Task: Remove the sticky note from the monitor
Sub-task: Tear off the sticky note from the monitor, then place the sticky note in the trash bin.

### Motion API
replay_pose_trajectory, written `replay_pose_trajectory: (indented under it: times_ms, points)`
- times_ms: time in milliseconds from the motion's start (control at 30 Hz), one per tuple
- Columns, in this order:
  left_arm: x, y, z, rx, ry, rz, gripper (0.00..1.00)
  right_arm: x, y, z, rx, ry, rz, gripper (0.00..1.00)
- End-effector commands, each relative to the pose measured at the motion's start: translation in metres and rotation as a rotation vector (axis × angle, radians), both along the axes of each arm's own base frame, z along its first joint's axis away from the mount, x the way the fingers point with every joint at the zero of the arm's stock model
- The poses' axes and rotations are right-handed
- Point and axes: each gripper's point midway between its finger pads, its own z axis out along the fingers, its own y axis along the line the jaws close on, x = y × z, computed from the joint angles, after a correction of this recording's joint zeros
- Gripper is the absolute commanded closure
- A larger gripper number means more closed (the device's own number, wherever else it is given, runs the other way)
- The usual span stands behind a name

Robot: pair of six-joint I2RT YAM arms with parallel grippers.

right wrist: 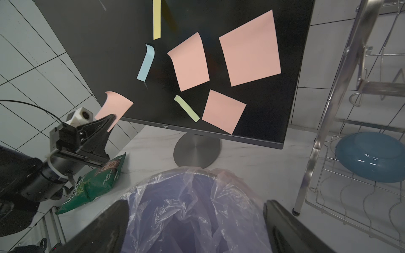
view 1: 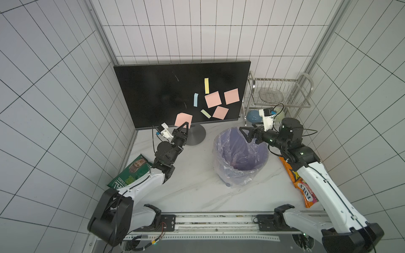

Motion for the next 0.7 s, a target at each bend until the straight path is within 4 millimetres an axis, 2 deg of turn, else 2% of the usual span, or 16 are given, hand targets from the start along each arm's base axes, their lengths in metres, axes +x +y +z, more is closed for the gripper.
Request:
replay_pose_trajectory:
  times_ms: [0, 33, 167, 267, 400, 533, 667]
  points:
    - [-0.018, -0.018, 0.020, 0.266, -0.048, -0.026, 1.00, -0.003, -0.003, 0.008, -0.025, -0.034, -0.017, 0.01]
    - [-0.030, -0.022, 0.033, 0.321, -0.091, -0.035, 1.00, -0.002, -0.006, 0.008, -0.041, -0.034, -0.030, 0.01]
    - [-0.062, -0.045, 0.055, 0.520, -0.187, -0.080, 1.00, 0.000, -0.016, 0.010, -0.086, -0.045, -0.081, 0.01]
    - [-0.087, -0.079, 0.065, 0.674, -0.285, -0.135, 1.00, 0.002, -0.025, 0.013, -0.125, -0.052, -0.123, 0.01]
    - [-0.105, -0.127, 0.062, 0.876, -0.353, -0.220, 1.00, 0.004, -0.044, 0.024, -0.167, -0.086, -0.210, 0.01]
    - [-0.117, -0.167, 0.044, 1.004, -0.383, -0.277, 1.00, -0.001, -0.063, 0.042, -0.158, -0.129, -0.279, 0.01]
    - [-0.129, -0.201, 0.025, 1.118, -0.402, -0.341, 1.00, -0.003, -0.079, 0.049, -0.152, -0.140, -0.332, 0.01]
